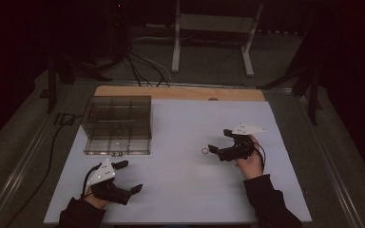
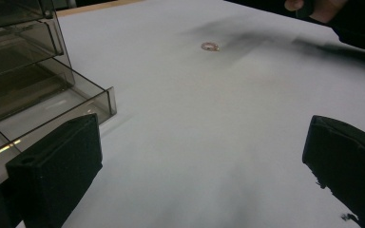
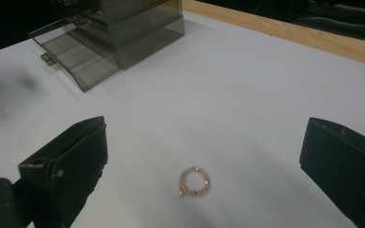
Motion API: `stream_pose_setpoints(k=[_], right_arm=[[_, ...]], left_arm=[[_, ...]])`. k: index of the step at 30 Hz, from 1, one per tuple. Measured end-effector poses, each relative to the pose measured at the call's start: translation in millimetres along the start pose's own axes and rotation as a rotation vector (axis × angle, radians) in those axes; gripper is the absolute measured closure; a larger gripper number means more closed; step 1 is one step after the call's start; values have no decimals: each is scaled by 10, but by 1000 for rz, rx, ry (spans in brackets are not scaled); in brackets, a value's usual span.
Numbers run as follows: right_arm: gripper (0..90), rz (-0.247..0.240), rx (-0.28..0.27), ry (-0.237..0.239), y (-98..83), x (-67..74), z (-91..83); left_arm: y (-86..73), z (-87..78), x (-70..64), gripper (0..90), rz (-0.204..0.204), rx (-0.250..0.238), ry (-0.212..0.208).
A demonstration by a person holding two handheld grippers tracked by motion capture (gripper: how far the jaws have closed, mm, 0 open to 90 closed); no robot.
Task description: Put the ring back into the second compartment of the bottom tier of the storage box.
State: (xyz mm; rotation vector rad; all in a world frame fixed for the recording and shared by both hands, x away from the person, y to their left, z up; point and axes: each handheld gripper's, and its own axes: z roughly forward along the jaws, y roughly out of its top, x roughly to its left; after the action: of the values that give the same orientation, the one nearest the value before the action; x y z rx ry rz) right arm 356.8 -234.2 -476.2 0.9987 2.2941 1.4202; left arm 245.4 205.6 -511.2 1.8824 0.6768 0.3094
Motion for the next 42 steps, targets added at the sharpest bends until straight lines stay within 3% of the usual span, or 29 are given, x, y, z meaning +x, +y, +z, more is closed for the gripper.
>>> stream_pose_setpoints(k=[4, 8, 16, 18, 24, 26, 32, 37, 40, 42], right_arm=[[21, 4, 15, -6, -16, -19, 66], [42, 22, 65, -10, -35, -31, 135], [61, 59, 127, -59, -77, -7, 303], [71, 44, 150, -69, -85, 6, 338], [180, 44, 172, -95, -98, 18, 403], [270, 56, 176, -99, -104, 12, 411], [361, 68, 209, -108, -136, -1, 450], [527, 85, 230, -126, -154, -7, 465], [556, 90, 236, -118, -156, -10, 475], [622, 79, 254, -118, -163, -4, 494]], left_arm=[[-5, 2, 1, 6, 2, 7, -1], [-1, 1, 6, 6, -4, -1, 0], [-8, 6, 4, 6, -2, 5, -1], [-4, 3, 8, 5, 0, 2, 0], [-6, 3, 11, 6, -4, 2, 0], [-7, 3, 12, 6, -5, 1, 1], [-9, 4, 14, 6, -6, 2, 0], [-7, 4, 13, 6, -7, 3, -2], [-5, 2, 5, 6, 0, 6, -3], [-3, 4, 7, 5, 0, 4, -4]])
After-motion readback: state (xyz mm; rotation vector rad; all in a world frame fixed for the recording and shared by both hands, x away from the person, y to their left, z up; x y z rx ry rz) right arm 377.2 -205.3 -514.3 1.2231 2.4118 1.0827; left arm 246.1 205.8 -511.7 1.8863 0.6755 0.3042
